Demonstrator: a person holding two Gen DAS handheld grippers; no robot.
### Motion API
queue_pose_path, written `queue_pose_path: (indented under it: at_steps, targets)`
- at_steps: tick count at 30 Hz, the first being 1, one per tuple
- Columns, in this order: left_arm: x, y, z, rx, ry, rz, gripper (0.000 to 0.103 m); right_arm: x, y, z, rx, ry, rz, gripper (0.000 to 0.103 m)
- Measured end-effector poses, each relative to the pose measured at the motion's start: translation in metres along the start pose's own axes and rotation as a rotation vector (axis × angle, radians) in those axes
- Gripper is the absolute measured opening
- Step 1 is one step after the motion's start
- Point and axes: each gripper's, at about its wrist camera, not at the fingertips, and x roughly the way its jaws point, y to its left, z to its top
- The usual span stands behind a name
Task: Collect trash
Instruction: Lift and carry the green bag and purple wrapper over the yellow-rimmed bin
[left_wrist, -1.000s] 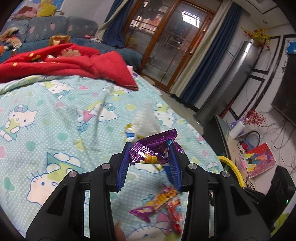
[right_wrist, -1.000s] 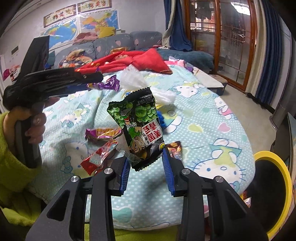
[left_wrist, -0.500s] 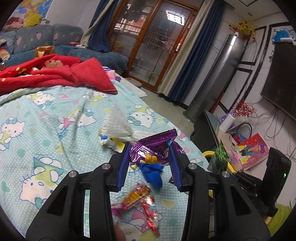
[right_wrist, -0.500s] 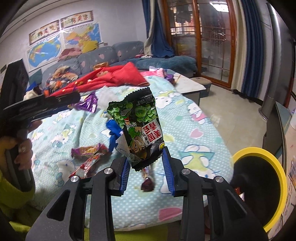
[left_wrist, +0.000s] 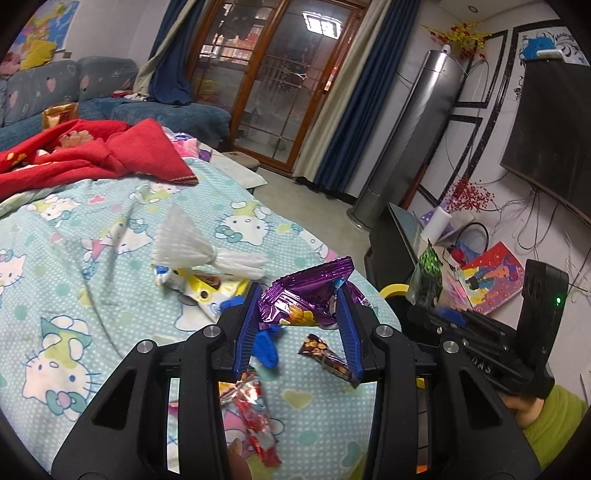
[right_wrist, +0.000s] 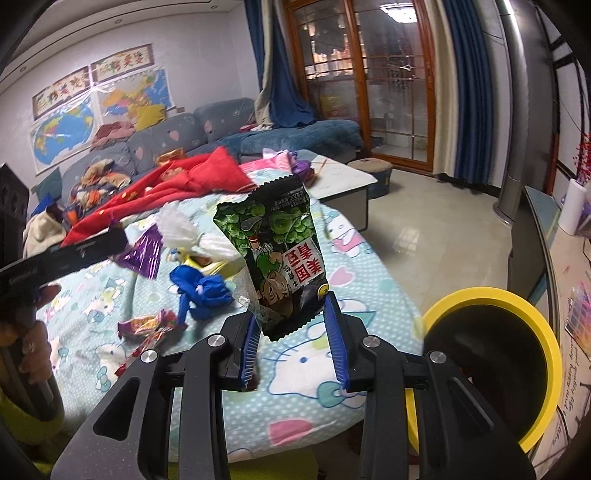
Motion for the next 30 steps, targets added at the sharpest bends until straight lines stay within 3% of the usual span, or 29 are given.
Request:
queue_pose_path:
  at_steps: [20, 30]
  targets:
    - [0.029, -0.06, -0.009, 0.121, 0.045, -0.078, 0.032, -0.015, -0.066, 0.004, 0.171, -0.062, -0.114, 0.032]
    - [0.053, -0.096, -0.013, 0.164, 0.096, -0.159, 0.032, -0.02, -0.101, -0.004, 0.263, -0.071, -0.174, 0.032]
